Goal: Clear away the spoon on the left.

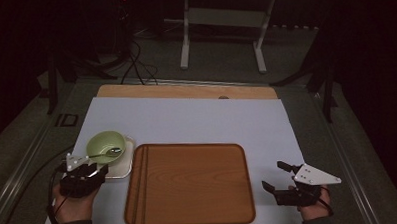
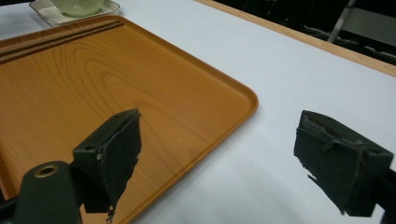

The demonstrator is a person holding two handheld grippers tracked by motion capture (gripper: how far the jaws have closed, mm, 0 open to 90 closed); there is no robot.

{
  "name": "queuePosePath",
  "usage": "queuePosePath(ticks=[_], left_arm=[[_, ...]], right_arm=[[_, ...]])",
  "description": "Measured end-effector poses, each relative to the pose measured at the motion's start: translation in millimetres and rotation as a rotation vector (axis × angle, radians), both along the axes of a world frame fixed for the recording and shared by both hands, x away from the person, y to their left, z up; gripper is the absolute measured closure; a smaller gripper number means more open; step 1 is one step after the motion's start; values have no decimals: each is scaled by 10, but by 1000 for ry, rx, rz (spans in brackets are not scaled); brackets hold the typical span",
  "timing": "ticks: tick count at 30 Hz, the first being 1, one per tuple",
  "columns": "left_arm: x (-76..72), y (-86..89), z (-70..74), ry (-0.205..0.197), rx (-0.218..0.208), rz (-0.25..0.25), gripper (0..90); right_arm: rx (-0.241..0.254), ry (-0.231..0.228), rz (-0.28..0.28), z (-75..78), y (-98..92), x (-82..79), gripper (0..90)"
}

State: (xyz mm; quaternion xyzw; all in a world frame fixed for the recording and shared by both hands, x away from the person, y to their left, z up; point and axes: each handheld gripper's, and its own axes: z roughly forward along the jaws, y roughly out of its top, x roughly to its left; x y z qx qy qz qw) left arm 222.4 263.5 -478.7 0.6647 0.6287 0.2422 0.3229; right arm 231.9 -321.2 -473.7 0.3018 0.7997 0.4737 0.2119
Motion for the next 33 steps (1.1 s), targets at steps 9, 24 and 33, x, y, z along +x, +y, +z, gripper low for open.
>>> queuePosePath(ticks=[9,24,33], left_arm=[[51,107,-58,-6,-17,63,568],[113,265,-130,-37,-82,169,567],[170,371,-129,-57,-106,220,621]], right_arm=[[0,2,1,-2,5,2,148],[-3,3,1,-2,11,4,148],[-4,4,-1,-1,13,5,148]])
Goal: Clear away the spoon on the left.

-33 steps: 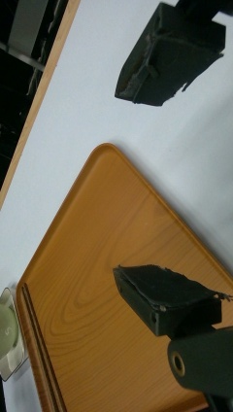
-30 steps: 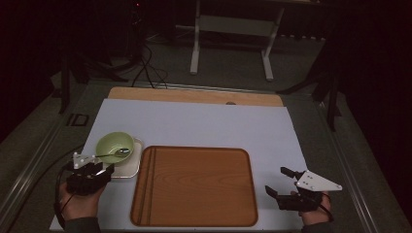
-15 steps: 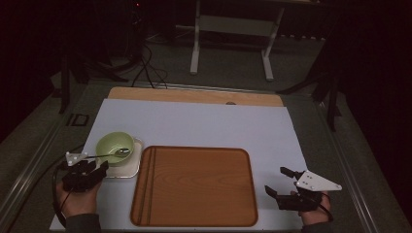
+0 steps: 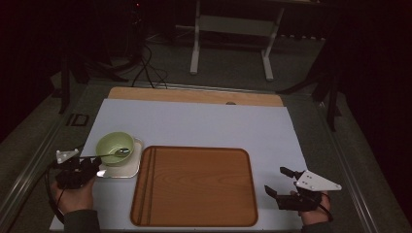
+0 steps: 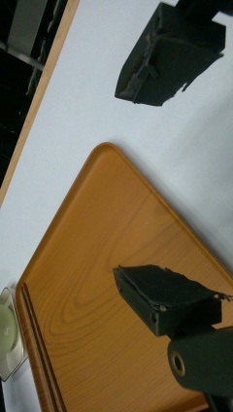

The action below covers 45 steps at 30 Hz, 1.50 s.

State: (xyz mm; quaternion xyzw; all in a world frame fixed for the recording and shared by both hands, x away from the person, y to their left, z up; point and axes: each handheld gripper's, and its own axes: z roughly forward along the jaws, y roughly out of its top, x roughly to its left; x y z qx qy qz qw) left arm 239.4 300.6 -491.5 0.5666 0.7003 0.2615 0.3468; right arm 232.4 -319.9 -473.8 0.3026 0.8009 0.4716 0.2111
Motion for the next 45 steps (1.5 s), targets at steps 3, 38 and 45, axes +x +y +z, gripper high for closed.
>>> queuePosePath(ticks=[3,38,45], left_arm=[[26,33,8,-10,2,10,620],[365,90,-93,-24,-17,49,594],[375,102,-91,-38,-19,65,623]], right_arm=[[-1,0,1,0,0,2,147],[-8,9,5,-11,10,10,148],[-10,10,6,-12,11,11,148]])
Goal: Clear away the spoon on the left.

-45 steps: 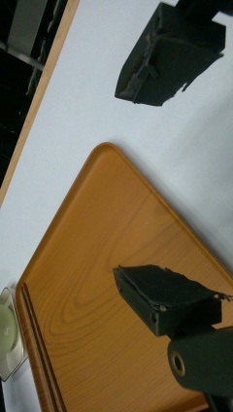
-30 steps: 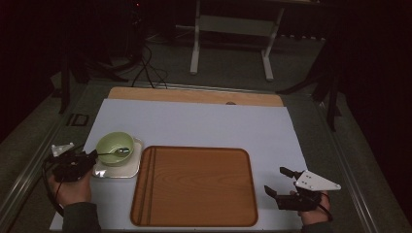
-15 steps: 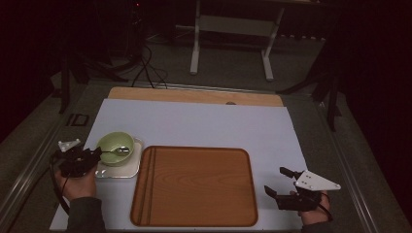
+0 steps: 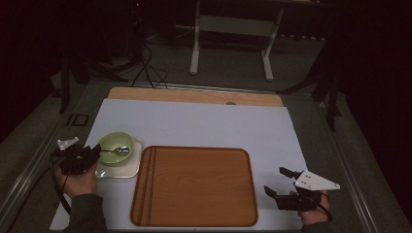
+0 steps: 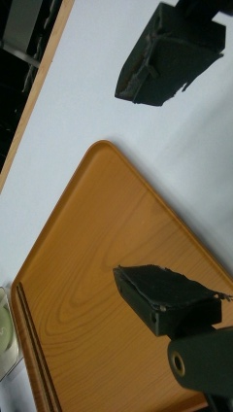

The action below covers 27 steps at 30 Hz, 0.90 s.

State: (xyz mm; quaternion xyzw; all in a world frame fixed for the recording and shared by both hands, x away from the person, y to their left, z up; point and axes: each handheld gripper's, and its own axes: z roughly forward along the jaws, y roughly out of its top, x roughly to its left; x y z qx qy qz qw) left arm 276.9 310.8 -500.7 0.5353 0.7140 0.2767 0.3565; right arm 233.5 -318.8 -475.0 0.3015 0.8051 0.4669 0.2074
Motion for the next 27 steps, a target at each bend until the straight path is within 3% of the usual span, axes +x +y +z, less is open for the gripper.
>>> queuePosePath(ticks=[9,19,27], left_arm=[[-41,17,46,-19,21,20,687],[-72,-28,167,-70,56,-7,777],[-50,-201,365,-129,86,-112,874]], right_arm=[[-2,1,1,-2,1,1,148],[-1,0,2,-2,3,1,148],[-1,0,2,-1,2,1,148]])
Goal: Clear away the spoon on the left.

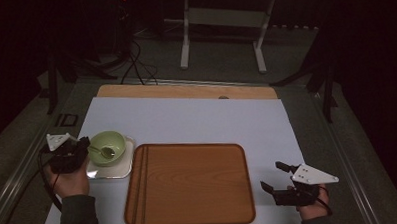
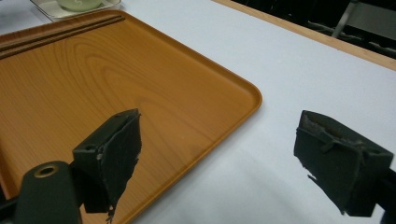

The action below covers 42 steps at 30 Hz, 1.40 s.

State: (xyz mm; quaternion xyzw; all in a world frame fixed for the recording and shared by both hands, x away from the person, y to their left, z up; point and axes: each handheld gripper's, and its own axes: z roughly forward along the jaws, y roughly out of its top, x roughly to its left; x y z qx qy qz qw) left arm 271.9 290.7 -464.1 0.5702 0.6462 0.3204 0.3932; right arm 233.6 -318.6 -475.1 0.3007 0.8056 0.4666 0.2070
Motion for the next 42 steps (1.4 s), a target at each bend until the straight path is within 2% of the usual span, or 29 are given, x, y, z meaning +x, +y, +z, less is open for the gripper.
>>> queuePosePath(ticks=[2,9,14,20,27,34,35,39,42], left_arm=[[10,-42,38,-3,21,-15,892],[10,-112,97,-7,38,-45,894],[-68,-156,138,-24,48,-80,894],[-150,-166,190,-50,64,-97,894],[-208,-148,295,-74,50,-111,894],[-218,-224,443,-97,56,-175,893],[-228,-261,489,-105,55,-200,894],[-248,-317,545,-113,56,-234,894],[-275,-374,603,-116,53,-280,893]], right_arm=[[0,0,0,1,-1,-1,148],[5,0,-3,2,-10,-4,148],[2,1,-5,1,-10,-4,148],[1,1,-4,3,-8,-6,148],[2,-5,-3,8,-14,-11,148],[-2,-3,-2,2,-8,-10,148],[-3,-3,-2,2,-8,-10,147],[-3,-9,-5,4,-13,-10,148],[1,-13,-7,4,-17,-9,147]])
